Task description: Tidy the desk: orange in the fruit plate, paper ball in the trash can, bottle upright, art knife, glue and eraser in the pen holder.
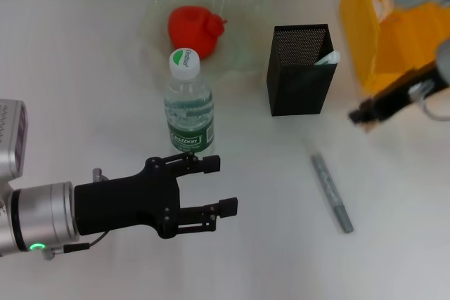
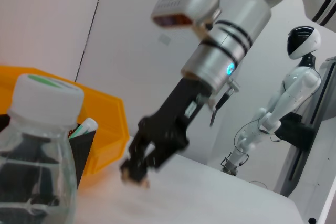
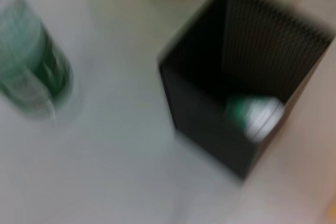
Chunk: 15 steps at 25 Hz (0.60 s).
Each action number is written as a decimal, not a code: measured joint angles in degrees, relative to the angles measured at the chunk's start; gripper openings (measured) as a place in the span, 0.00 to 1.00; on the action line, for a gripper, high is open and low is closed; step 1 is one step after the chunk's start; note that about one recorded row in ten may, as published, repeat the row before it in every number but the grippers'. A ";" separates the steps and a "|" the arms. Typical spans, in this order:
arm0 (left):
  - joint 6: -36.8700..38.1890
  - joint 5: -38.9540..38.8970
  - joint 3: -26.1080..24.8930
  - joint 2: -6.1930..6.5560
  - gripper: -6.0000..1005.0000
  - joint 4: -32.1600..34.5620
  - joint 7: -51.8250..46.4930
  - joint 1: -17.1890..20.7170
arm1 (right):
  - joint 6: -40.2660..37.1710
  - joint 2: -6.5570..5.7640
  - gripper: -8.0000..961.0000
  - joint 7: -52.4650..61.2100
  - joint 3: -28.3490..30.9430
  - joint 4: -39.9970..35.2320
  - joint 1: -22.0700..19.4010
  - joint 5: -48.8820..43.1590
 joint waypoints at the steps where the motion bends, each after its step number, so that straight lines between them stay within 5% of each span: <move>1: 0.00 0.00 0.00 0.00 0.79 0.00 0.00 0.00 | -0.66 -0.01 0.27 -0.92 3.15 -1.95 -0.74 2.43; 7: 0.24 0.00 -0.28 0.00 0.79 -0.06 0.00 0.02 | 1.20 -0.59 0.27 -5.70 18.30 -1.28 -1.90 22.56; 15: 0.41 -0.01 -0.28 0.00 0.80 0.05 -0.05 -0.12 | 12.64 -1.30 0.27 -9.57 17.95 15.87 5.74 24.24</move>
